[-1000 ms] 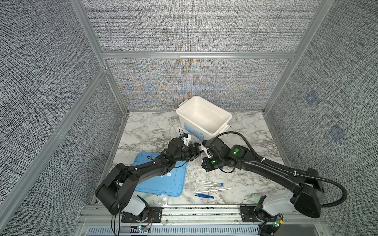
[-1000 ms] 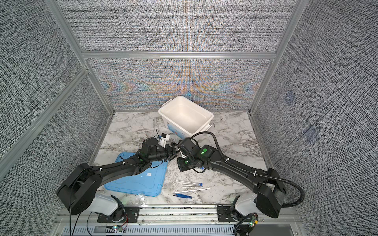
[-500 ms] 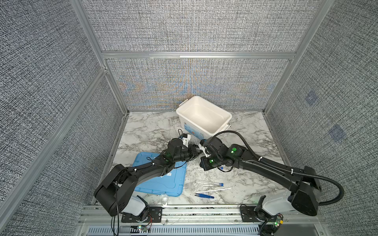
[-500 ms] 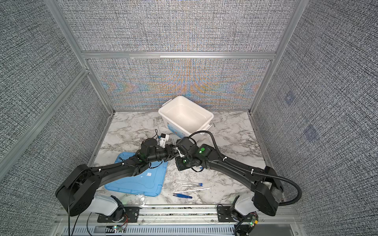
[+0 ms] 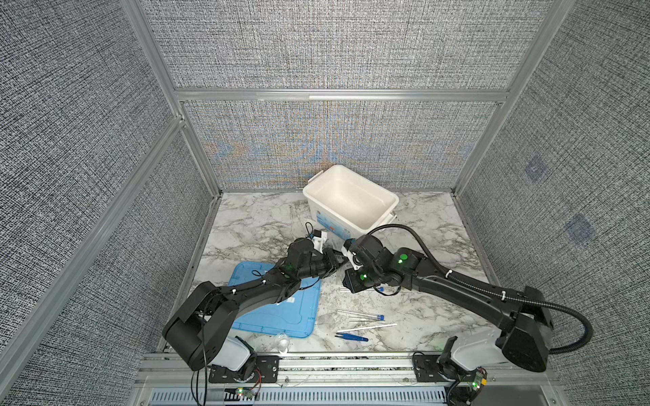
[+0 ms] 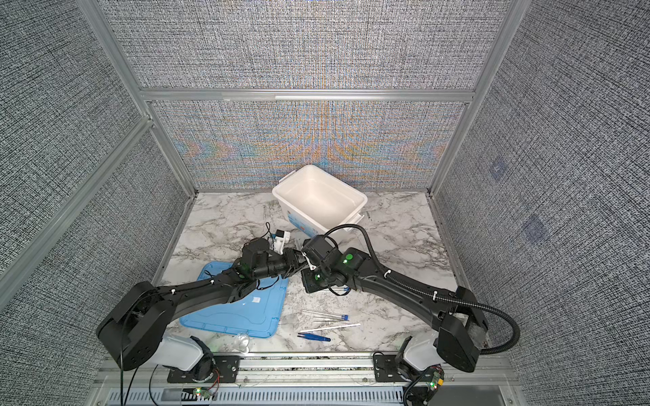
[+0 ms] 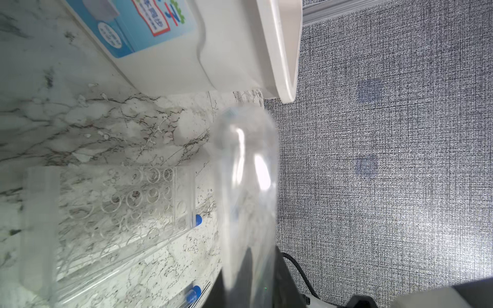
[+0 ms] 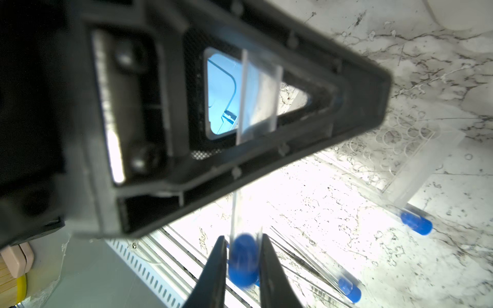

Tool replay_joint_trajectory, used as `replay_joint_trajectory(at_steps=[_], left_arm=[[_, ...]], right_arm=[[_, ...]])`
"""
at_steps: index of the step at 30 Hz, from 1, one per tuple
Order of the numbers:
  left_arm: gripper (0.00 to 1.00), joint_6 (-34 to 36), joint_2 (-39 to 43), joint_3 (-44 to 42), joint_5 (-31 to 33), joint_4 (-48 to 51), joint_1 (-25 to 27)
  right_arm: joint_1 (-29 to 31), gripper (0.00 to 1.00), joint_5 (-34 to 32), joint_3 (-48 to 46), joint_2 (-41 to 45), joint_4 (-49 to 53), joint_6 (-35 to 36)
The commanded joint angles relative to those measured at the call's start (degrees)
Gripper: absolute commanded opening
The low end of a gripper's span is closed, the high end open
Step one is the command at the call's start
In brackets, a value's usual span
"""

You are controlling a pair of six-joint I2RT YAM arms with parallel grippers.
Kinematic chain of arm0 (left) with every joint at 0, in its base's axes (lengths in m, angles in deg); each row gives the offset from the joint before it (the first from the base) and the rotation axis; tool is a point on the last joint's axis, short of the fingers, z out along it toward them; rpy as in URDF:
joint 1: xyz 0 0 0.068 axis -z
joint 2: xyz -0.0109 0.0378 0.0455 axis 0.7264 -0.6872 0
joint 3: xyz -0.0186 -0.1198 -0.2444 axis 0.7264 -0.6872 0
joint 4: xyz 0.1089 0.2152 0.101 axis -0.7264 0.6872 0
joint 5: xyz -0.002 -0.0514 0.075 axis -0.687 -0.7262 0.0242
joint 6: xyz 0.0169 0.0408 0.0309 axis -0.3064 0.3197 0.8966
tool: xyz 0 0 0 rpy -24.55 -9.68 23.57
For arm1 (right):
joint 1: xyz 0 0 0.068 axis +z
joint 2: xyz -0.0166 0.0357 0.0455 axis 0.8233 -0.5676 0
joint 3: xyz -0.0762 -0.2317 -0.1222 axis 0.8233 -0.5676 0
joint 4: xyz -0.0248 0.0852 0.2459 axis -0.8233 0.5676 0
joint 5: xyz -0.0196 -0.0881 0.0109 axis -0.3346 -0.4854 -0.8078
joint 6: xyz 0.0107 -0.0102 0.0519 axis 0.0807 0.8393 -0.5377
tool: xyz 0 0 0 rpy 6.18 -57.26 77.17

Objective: Organize the chemistry lab equipment

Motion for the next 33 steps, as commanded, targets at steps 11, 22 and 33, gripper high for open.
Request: replay_joint_trajectory(at_steps=[11,22,33], left_arm=[[0.12,-4.0,-2.1,-1.1,0.8,-7.1,-1.1],[0.12,-7.1,-0.5,-1.7,0.3,-7.1,-1.8],[0.12,-5.0,7.1,-2.3,3.6,1.1,-2.7]], right_arm=[[1.4,0.54,-9.4,-4.8,6.7,-3.7,6.2],[7.1,0.86,-13.3,-21.1,16.2,-26.2,19.7],[9.1,0.97,-21.4,-44.7,21.8,-71.6,33.1]])
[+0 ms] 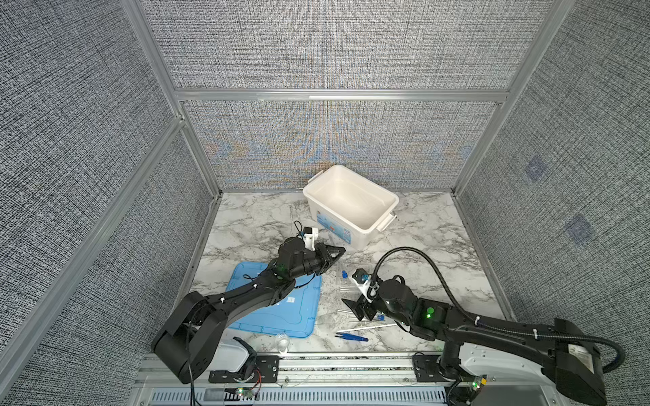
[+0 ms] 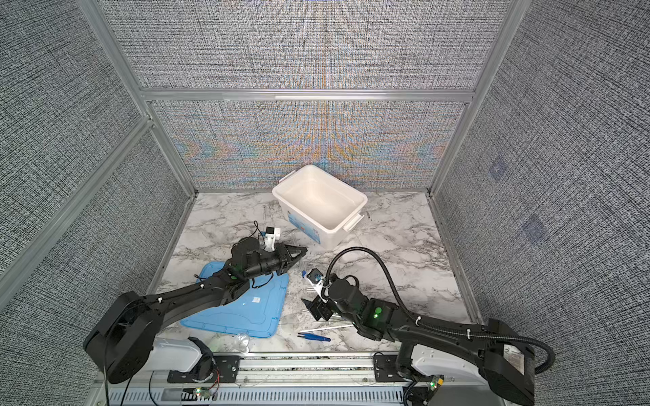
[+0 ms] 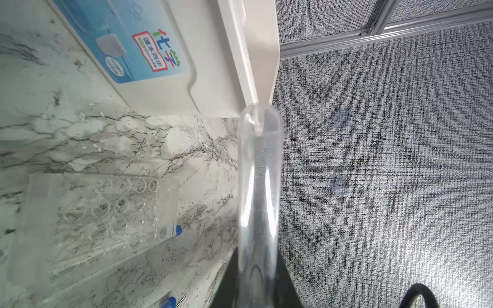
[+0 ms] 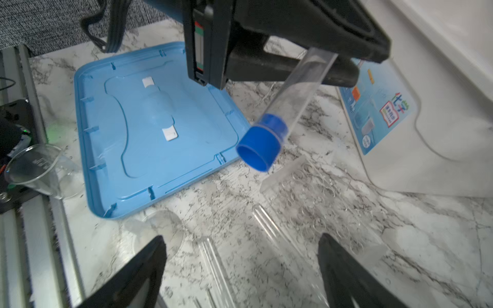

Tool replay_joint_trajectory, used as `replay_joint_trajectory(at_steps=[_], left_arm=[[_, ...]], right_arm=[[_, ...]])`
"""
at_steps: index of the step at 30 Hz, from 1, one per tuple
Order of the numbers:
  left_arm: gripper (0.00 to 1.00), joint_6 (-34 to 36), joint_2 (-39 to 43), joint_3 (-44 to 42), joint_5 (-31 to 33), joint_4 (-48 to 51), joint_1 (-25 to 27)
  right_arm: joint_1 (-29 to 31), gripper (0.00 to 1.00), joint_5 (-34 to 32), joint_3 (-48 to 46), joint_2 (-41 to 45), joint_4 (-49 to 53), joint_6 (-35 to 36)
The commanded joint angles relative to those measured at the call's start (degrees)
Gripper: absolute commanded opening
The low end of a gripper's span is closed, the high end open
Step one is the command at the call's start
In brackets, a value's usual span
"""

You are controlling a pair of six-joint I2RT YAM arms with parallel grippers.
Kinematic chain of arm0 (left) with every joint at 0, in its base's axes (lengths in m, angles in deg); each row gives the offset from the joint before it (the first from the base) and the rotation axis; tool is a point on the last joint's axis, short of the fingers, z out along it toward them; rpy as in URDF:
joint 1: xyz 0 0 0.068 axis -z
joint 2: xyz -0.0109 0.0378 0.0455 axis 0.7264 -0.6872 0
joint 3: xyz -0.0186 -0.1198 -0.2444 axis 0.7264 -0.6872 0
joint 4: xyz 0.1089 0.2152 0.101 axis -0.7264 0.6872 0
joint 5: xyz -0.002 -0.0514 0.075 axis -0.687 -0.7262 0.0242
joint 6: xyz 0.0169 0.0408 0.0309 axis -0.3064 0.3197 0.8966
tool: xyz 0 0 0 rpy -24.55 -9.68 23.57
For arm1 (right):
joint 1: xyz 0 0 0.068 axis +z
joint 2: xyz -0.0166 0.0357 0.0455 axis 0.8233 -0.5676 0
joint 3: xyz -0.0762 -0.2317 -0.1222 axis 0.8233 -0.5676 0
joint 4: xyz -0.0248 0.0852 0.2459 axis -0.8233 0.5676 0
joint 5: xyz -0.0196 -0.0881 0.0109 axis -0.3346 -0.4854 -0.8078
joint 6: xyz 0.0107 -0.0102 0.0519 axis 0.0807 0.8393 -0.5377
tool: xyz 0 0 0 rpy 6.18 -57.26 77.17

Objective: Organize the chemistry lab equipment

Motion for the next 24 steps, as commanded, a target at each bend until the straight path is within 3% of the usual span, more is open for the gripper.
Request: replay_joint_trajectory(at_steps=[1,4,7,11,19,24], left_arm=[[0.12,0.7,1.5,-0.2,1.4,3.0,-0.4],[0.11,0.2,2.1,-0.9,0.2,3.9,-0.9],[0.10,-0.1,3.3,-1.2,-0.1,5.4,-1.2],[0.10,1.4,6.1,-0.5,1.1,10.4,-1.3],[0.09,0.4,9.8,-2.9,4.8,11.5,-2.5],[0.09,-0.8,9.4,-2.6,3.4,10.2,-3.9]], right_arm=[[0.0,0.99,-1.9,-5.6,-1.7,-27.7,6.7],[0.0,0.99,-0.4,-10.6,-7.4,-46.9,15.6],[0.0,0.99,0.3,-12.3,-13.6,-59.8,22.2],[0.0,0.98,-3.4,-10.2,-20.8,-68.2,21.4],[0.1,0.65,-5.4,-5.0,-25.0,-68.2,14.9],[0.2,0.59,-4.2,-5.6,-25.8,-68.2,14.0]])
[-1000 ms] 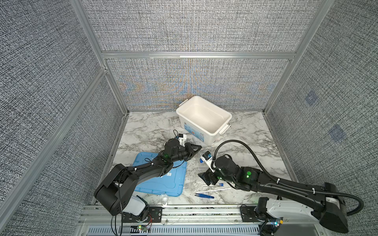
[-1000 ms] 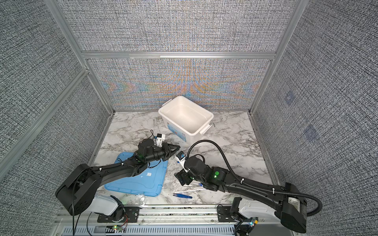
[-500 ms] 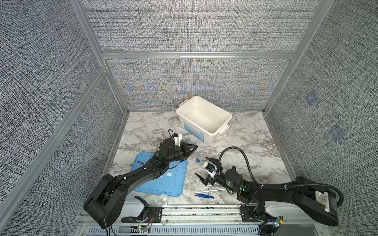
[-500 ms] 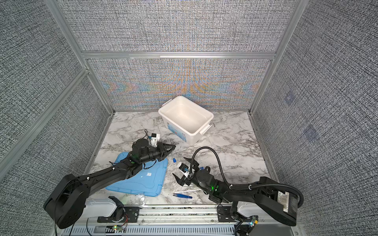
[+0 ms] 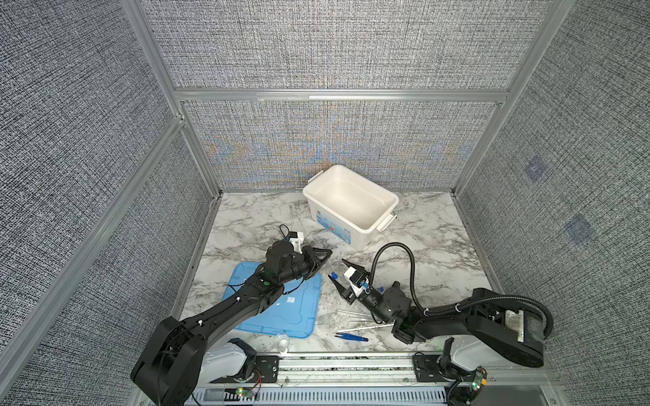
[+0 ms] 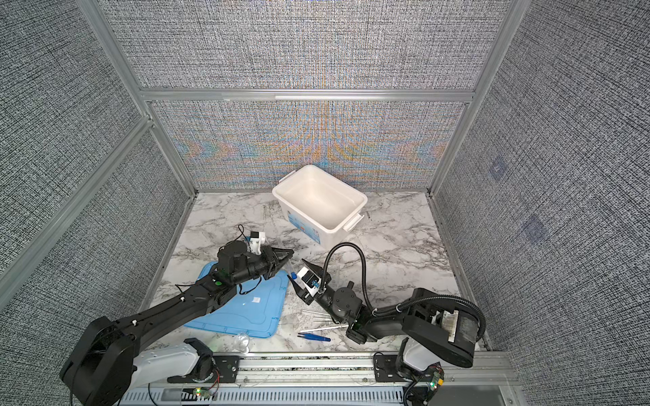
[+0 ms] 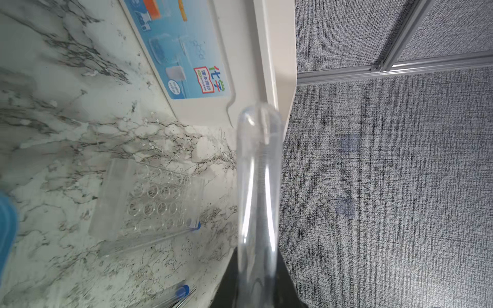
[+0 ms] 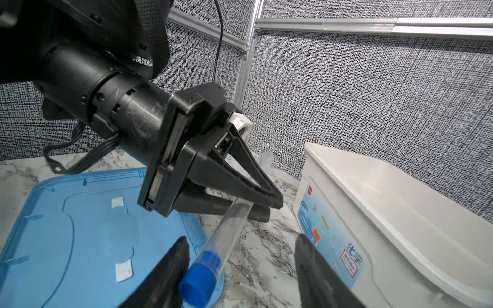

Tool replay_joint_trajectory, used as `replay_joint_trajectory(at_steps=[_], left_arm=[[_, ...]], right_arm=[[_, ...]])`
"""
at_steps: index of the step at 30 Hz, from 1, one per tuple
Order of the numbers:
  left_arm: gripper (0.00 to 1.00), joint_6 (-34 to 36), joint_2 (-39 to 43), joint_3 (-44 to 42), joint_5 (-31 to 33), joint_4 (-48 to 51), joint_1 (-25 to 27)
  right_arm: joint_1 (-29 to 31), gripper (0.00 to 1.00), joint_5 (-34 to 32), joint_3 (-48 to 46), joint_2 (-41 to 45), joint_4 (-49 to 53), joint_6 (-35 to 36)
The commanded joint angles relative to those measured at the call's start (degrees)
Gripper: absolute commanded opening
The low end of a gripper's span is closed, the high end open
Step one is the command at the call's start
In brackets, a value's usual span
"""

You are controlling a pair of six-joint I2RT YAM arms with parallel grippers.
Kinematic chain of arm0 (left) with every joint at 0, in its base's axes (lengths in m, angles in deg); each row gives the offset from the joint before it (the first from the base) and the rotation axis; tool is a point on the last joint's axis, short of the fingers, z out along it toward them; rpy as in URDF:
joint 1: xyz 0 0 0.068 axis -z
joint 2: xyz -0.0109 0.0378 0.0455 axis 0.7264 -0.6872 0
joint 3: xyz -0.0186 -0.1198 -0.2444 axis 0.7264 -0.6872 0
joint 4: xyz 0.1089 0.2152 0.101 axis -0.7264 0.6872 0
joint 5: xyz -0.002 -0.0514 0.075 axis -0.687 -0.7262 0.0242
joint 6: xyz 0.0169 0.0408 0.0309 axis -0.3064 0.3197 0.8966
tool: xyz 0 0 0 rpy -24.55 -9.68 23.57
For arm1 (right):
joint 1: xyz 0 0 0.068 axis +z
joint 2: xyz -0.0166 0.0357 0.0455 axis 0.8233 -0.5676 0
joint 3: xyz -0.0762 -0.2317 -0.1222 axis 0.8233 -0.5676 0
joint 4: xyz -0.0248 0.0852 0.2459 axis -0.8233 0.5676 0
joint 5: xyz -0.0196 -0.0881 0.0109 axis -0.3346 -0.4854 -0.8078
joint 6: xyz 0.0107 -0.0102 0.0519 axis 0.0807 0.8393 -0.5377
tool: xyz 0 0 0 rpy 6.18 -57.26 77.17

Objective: Organize the chemistry lab equipment

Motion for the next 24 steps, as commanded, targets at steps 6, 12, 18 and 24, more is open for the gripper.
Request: replay_joint_trajectory(at_steps=[6,12,18,24], left_arm=[[0.09,0.2,-1.1,1.8,-1.1,0.3,-0.6],[0.09,-0.5,-1.4,1.0,0.0,-0.6,-0.8],[0.09,-0.9,-1.8,0.7,-0.1,-1.1,-0.8],[0.09,-0.9,-1.5,0.2,0.6,-1.2,-0.9]], right_arm=[[1.1,0.49,-0.5,0.9,-2.3,-4.6,-1.6],[2.9,0.41,-2.3,2.9,-4.9,-4.7,-3.8],[3.5,0.30,-5.0,3.5,-5.5,-4.6,-4.3],[3.6,0.29,-7.9,2.9,-5.8,-4.6,-5.9]])
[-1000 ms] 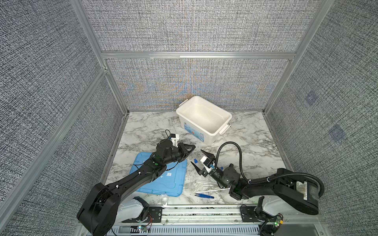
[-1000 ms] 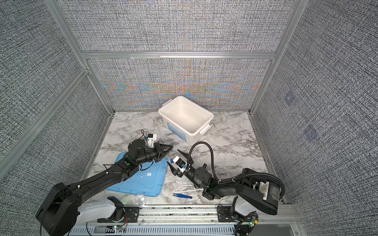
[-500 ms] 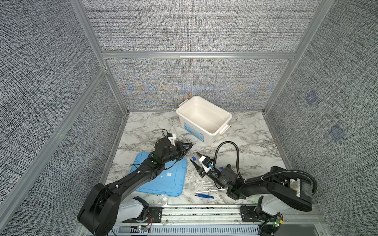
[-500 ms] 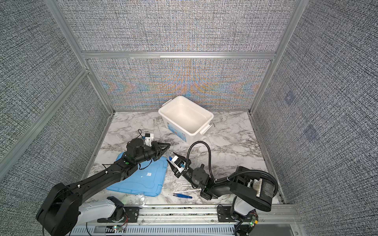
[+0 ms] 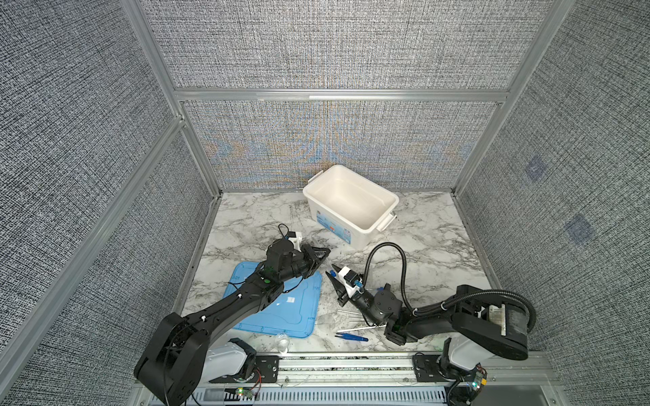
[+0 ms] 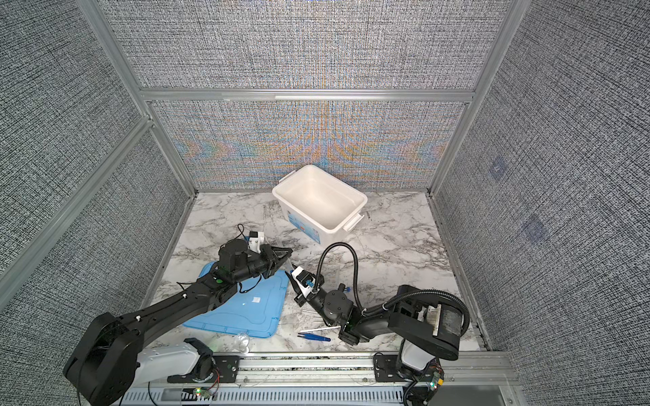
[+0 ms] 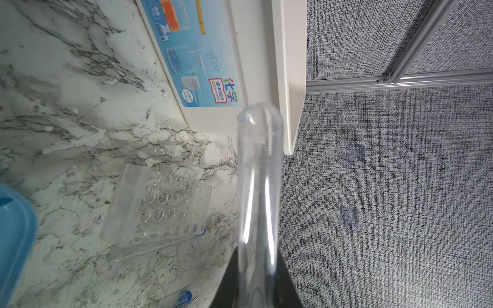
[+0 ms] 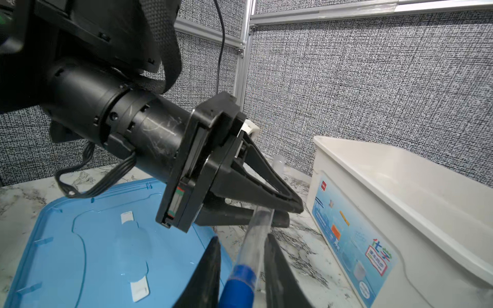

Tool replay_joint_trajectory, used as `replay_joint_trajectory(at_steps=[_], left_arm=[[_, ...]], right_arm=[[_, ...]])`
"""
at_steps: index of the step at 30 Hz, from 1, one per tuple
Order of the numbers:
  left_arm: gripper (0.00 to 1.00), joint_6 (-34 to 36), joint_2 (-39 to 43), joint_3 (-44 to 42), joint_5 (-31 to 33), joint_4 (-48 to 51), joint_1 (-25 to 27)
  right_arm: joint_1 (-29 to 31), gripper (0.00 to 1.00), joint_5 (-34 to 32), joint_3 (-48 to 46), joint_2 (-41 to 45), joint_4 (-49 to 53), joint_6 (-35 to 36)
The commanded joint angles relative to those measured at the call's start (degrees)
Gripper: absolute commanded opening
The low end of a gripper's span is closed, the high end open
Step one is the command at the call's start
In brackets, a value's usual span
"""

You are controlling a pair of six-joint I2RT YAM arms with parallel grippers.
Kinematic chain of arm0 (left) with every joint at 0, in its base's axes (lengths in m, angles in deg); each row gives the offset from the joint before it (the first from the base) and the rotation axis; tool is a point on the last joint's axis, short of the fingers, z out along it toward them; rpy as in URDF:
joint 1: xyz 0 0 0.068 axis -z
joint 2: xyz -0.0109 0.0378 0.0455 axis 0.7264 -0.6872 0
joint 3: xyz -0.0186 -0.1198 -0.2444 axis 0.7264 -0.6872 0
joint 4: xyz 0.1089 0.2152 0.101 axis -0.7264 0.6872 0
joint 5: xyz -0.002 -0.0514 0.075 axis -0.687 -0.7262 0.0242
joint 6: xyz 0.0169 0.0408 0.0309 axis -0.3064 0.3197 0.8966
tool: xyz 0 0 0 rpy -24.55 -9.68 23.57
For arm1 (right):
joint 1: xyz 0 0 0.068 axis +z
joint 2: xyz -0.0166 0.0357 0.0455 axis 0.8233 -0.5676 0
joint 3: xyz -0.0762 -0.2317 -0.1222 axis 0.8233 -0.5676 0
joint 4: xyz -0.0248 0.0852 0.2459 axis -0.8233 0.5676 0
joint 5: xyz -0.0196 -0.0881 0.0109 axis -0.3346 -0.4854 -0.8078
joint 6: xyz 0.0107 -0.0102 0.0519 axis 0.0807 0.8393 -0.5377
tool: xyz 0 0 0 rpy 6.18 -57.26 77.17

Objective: Organize the chemistry lab equipment

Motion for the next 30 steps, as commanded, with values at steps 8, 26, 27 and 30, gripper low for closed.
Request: replay_joint_trajectory(at_steps=[8,26,27,30], left_arm=[[0.09,-1.1,-0.2,-1.3,0.8,-2.7,-0.2],[0.09,-0.4,-1.3,-0.7,0.2,-2.1,-0.2],[0.09,-0.6,-1.6,-0.8,0.1,-2.6,-0.2],[0.09,-1.1,-2.1,-1.0,-0.1,-3.2,-0.2]], right_arm=[[0.1,0.28,-2.5,0.0,-1.4,-2.3,-2.6],[0.1,0.23,-2.9,0.0,-2.2,-2.3,-5.6],[0.1,0.20,-3.0,-0.1,-2.2,-2.3,-5.5],[0.1,0.08,-3.1,0.0,-2.2,-2.3,-5.4]])
